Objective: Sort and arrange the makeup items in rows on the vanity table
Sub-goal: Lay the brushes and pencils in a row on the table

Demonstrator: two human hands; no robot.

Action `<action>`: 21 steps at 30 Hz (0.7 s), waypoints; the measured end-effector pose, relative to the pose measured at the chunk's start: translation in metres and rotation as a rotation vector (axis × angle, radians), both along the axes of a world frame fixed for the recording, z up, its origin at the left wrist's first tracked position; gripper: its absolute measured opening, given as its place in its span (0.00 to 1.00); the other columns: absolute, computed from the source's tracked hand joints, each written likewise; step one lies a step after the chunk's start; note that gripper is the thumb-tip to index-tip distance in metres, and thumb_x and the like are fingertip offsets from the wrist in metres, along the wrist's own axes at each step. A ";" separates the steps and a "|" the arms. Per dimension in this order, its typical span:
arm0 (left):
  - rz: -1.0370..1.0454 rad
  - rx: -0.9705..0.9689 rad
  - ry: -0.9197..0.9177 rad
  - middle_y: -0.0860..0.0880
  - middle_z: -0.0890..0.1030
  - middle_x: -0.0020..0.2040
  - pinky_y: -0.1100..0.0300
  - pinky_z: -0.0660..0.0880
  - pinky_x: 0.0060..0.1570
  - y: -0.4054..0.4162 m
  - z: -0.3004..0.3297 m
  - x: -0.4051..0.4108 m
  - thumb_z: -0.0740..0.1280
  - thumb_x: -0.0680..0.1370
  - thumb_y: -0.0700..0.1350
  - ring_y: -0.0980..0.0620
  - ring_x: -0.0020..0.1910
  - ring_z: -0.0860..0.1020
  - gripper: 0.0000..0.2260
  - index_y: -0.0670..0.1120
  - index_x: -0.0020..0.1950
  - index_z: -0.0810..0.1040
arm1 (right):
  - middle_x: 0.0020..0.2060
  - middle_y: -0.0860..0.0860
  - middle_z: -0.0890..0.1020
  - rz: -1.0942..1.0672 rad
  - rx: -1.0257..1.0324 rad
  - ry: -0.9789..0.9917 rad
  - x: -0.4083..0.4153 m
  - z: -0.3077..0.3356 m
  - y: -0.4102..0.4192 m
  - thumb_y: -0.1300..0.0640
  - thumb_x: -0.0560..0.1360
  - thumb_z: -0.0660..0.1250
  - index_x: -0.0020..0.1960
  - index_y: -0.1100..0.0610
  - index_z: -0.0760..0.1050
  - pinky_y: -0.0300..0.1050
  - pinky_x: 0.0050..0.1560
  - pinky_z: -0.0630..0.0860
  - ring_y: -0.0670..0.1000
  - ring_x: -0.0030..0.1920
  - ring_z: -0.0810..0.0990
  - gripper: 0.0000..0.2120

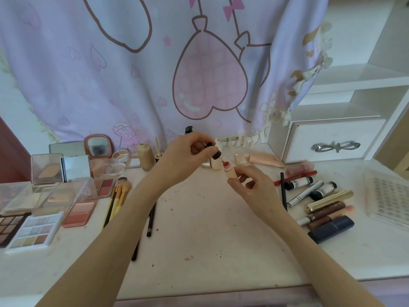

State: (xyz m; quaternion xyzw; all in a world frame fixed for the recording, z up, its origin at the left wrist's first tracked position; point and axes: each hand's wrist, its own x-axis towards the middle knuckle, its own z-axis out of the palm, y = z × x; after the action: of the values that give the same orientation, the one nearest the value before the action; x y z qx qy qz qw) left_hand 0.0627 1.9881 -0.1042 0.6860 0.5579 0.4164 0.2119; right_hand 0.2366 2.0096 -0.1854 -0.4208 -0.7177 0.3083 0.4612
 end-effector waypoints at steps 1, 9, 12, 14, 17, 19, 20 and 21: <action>0.003 0.003 -0.005 0.49 0.82 0.43 0.72 0.71 0.38 0.000 0.000 -0.001 0.67 0.75 0.48 0.57 0.38 0.77 0.02 0.55 0.47 0.76 | 0.41 0.39 0.76 -0.003 -0.002 0.002 0.000 0.000 0.000 0.59 0.72 0.69 0.41 0.40 0.73 0.26 0.39 0.66 0.37 0.41 0.73 0.13; 0.010 0.006 -0.044 0.53 0.80 0.38 0.74 0.71 0.35 -0.002 -0.001 -0.009 0.66 0.75 0.46 0.62 0.34 0.76 0.05 0.57 0.44 0.75 | 0.40 0.40 0.77 -0.004 -0.013 -0.004 0.001 -0.002 0.000 0.59 0.72 0.69 0.41 0.42 0.74 0.26 0.39 0.66 0.37 0.40 0.72 0.12; 0.047 -0.016 -0.117 0.53 0.81 0.39 0.74 0.70 0.33 -0.002 -0.005 -0.015 0.66 0.75 0.45 0.62 0.33 0.76 0.04 0.56 0.44 0.75 | 0.40 0.40 0.77 -0.031 -0.023 0.003 0.003 -0.003 0.003 0.60 0.72 0.69 0.43 0.47 0.77 0.27 0.39 0.67 0.36 0.39 0.73 0.07; 0.086 -0.044 -0.246 0.54 0.82 0.38 0.72 0.70 0.31 -0.001 -0.012 -0.017 0.67 0.75 0.44 0.63 0.31 0.76 0.03 0.53 0.45 0.75 | 0.39 0.41 0.77 -0.057 -0.036 0.003 0.004 -0.003 0.006 0.60 0.72 0.69 0.43 0.51 0.78 0.27 0.39 0.67 0.37 0.38 0.74 0.04; 0.133 -0.129 -0.425 0.53 0.83 0.35 0.67 0.71 0.31 0.001 -0.030 -0.016 0.67 0.76 0.42 0.60 0.31 0.76 0.03 0.46 0.47 0.75 | 0.38 0.46 0.80 -0.087 -0.053 -0.053 0.004 -0.001 0.015 0.56 0.74 0.68 0.40 0.52 0.77 0.26 0.39 0.67 0.40 0.39 0.76 0.04; 0.136 -0.192 -0.476 0.52 0.83 0.36 0.67 0.71 0.31 0.002 -0.046 -0.012 0.64 0.77 0.40 0.58 0.32 0.77 0.05 0.43 0.52 0.75 | 0.38 0.47 0.81 -0.093 -0.068 -0.101 0.003 0.000 0.022 0.55 0.74 0.67 0.41 0.54 0.78 0.26 0.40 0.68 0.41 0.40 0.77 0.05; 0.143 -0.221 -0.476 0.52 0.82 0.37 0.67 0.70 0.31 0.003 -0.053 -0.009 0.63 0.78 0.39 0.57 0.33 0.77 0.06 0.42 0.55 0.75 | 0.39 0.48 0.81 -0.094 -0.069 -0.128 0.003 0.000 0.026 0.54 0.75 0.66 0.42 0.56 0.79 0.26 0.40 0.68 0.43 0.41 0.77 0.07; 0.162 -0.244 -0.464 0.52 0.82 0.38 0.66 0.70 0.32 0.004 -0.060 -0.006 0.61 0.79 0.39 0.57 0.34 0.76 0.08 0.42 0.57 0.75 | 0.39 0.48 0.82 -0.095 -0.069 -0.158 0.003 0.001 0.029 0.54 0.75 0.66 0.42 0.57 0.79 0.26 0.40 0.68 0.44 0.41 0.78 0.08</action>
State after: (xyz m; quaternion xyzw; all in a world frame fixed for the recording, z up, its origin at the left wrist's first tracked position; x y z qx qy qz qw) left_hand 0.0567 1.9922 -0.1643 0.4949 0.5934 0.5075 0.3811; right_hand 0.2400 2.0389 -0.1846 -0.4929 -0.7203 0.2764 0.4024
